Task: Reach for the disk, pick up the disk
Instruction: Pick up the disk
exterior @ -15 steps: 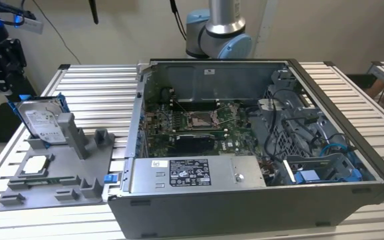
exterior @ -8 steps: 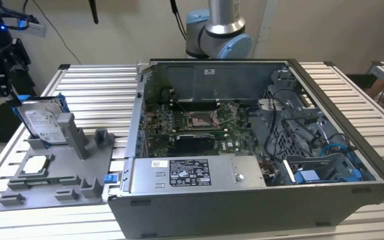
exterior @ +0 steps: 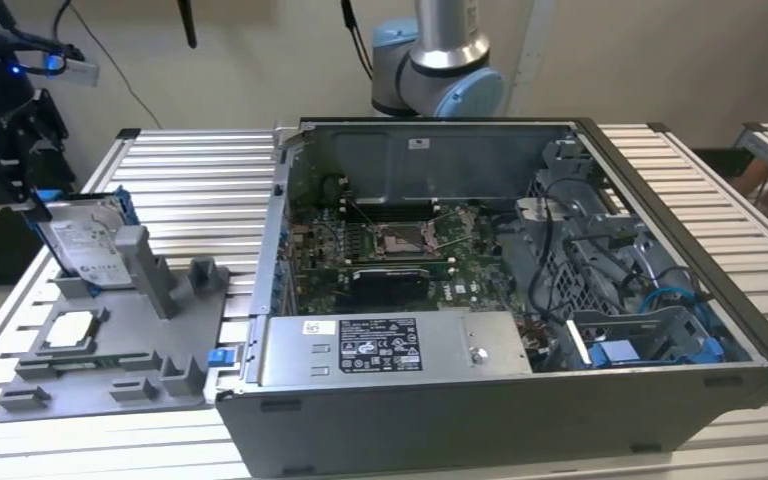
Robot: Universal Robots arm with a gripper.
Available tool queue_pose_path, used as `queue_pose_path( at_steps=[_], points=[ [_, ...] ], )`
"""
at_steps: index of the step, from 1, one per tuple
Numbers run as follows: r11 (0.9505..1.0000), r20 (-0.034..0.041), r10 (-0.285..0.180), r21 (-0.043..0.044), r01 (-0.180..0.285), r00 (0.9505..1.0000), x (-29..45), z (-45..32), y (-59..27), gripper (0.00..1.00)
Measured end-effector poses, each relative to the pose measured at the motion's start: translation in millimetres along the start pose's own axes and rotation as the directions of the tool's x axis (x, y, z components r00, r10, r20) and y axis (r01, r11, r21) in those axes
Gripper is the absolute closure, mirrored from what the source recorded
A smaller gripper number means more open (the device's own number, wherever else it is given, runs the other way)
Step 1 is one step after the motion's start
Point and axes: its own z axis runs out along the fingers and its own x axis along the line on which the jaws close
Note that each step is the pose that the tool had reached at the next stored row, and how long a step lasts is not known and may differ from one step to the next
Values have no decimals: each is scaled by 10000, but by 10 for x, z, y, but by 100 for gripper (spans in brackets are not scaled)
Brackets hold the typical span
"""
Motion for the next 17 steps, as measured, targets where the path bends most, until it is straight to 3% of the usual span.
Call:
queue_pose_path(
  at_steps=[7, 17],
  points=[
    [10000, 9, 0, 3, 0, 10000, -6, 121, 4, 0],
    [10000, 98, 1, 23, -1, 10000, -5, 186, 5, 0]
  ],
)
